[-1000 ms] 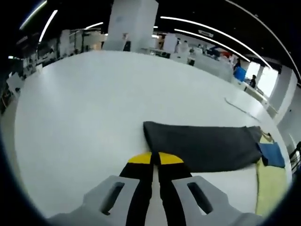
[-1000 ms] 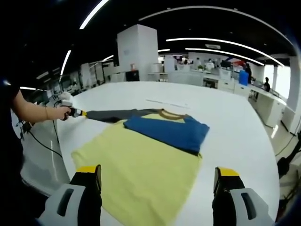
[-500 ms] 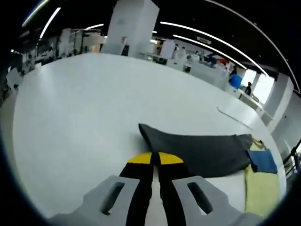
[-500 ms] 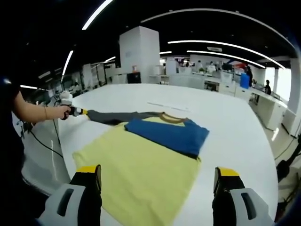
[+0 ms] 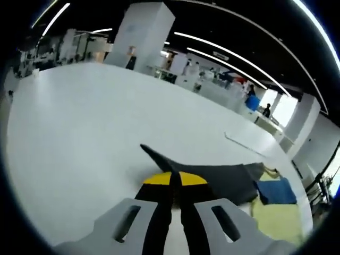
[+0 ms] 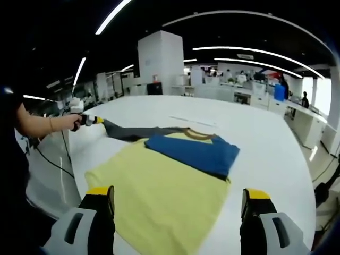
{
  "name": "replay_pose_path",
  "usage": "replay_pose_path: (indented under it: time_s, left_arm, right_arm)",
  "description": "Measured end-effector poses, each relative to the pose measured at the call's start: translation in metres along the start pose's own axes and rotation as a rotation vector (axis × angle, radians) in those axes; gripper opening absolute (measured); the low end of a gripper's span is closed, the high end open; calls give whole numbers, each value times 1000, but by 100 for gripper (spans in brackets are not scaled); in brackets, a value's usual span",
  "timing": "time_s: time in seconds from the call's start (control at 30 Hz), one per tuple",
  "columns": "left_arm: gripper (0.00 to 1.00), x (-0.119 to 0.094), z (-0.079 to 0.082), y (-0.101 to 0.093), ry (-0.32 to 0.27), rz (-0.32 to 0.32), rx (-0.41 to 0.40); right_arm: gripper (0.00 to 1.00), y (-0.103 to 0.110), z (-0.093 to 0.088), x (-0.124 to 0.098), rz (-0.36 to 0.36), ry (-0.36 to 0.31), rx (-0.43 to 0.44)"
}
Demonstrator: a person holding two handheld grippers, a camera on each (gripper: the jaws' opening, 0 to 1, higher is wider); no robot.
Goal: Fold the garment on the visible template until the final outline fits inside the template.
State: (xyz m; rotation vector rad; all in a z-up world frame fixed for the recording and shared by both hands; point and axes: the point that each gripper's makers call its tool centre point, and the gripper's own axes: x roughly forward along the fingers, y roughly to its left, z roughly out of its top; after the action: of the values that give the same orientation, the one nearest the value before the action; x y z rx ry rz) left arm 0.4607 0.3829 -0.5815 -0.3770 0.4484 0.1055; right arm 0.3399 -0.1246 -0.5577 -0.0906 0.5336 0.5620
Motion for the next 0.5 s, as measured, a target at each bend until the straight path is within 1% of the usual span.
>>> replay_pose_path:
  time_s: [0.07, 0.17, 0.27, 0.33, 0.4, 0.5]
  left_arm:
    - [1, 0, -1, -8, 10, -23, -5]
    - [1, 0, 0, -17, 6, -43, -6]
    - [1, -2, 1, -33, -5, -83, 52]
    - [1, -2, 1, -36, -3, -86, 44]
    - [1, -1, 2, -43, -2, -105, 26]
    - [1, 0, 3, -50, -7, -116, 45]
  right_arm:
    - [99, 1, 0, 0, 2, -2, 1]
    - [99, 3, -2, -1, 6, -2, 4]
    - [99, 7, -6, -1, 15, 8, 7]
    - [99, 8, -7, -2, 16, 8, 6]
    - [99, 10, -7, -2, 18, 5, 10]
    - [99, 10, -7, -3, 17, -1, 14]
